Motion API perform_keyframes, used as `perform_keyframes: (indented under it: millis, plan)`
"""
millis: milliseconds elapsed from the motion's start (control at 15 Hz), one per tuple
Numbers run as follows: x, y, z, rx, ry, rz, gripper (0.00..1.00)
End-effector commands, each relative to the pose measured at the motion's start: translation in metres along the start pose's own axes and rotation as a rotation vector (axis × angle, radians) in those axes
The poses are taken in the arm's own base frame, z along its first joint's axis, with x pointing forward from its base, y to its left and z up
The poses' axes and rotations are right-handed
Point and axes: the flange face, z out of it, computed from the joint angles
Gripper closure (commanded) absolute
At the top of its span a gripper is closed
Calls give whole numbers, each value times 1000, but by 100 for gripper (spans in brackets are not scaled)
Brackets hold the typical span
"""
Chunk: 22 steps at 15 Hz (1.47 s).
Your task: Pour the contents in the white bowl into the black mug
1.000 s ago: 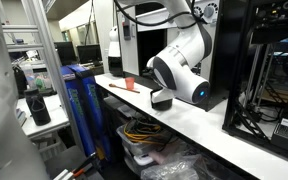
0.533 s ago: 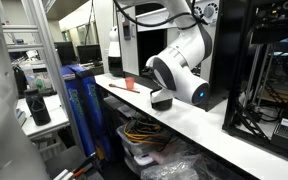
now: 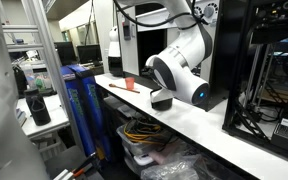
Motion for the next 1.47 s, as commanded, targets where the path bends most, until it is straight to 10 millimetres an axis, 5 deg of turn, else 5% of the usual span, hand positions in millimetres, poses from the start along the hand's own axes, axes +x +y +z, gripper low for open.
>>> perform_keyframes:
  millis: [0, 1400]
  plan:
    - [-2, 4, -8, 13, 30, -8, 99]
    - [-2, 23, -9, 54, 119, -12, 99]
